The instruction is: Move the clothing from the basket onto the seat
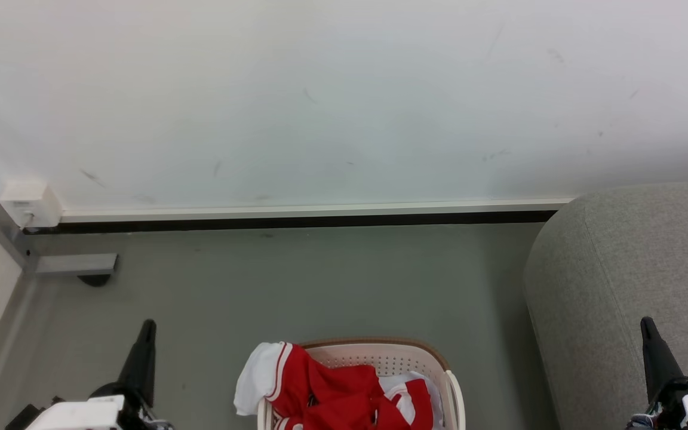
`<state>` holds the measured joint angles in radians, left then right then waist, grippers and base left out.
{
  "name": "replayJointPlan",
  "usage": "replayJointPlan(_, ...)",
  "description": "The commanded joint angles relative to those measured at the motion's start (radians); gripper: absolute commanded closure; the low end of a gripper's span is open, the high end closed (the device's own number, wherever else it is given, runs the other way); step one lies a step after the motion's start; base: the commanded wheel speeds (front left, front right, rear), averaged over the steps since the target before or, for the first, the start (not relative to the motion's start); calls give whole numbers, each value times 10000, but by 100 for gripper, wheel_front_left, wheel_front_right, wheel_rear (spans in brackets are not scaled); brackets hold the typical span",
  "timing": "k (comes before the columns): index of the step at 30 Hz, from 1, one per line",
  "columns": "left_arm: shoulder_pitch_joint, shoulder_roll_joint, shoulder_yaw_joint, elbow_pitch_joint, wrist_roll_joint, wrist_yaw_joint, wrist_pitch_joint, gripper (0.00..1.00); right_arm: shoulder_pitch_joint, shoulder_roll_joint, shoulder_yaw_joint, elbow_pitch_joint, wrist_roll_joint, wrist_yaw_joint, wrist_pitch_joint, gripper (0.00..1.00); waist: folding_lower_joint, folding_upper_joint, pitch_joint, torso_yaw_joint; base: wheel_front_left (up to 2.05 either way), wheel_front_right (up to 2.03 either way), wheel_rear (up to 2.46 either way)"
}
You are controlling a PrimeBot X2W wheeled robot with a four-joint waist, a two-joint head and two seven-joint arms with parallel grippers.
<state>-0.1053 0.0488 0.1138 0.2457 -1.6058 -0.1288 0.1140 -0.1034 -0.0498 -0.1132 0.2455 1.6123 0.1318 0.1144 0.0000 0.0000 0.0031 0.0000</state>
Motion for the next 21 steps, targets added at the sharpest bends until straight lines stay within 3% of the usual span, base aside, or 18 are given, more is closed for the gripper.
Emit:
replayJointPlan(1, 0, 0, 1, 1, 1, -2, -2, 0, 0, 0, 2, 2, -1, 0, -2, 0, 0, 0, 0, 0, 0, 0, 0)
replayJointPlan(11, 185, -28, -263, 61, 215, 28, -385, 0, 154, 18, 322, 103, -430, -1, -386, 0, 0, 0, -2, 13, 0, 0, 0)
replayJointPlan(21, 255, -19, -478, -95, 1487, 151, -854, 0, 203, 8, 639, -163, -2710, -3, -857, 0, 0, 0, -7, 49, 0, 0, 0)
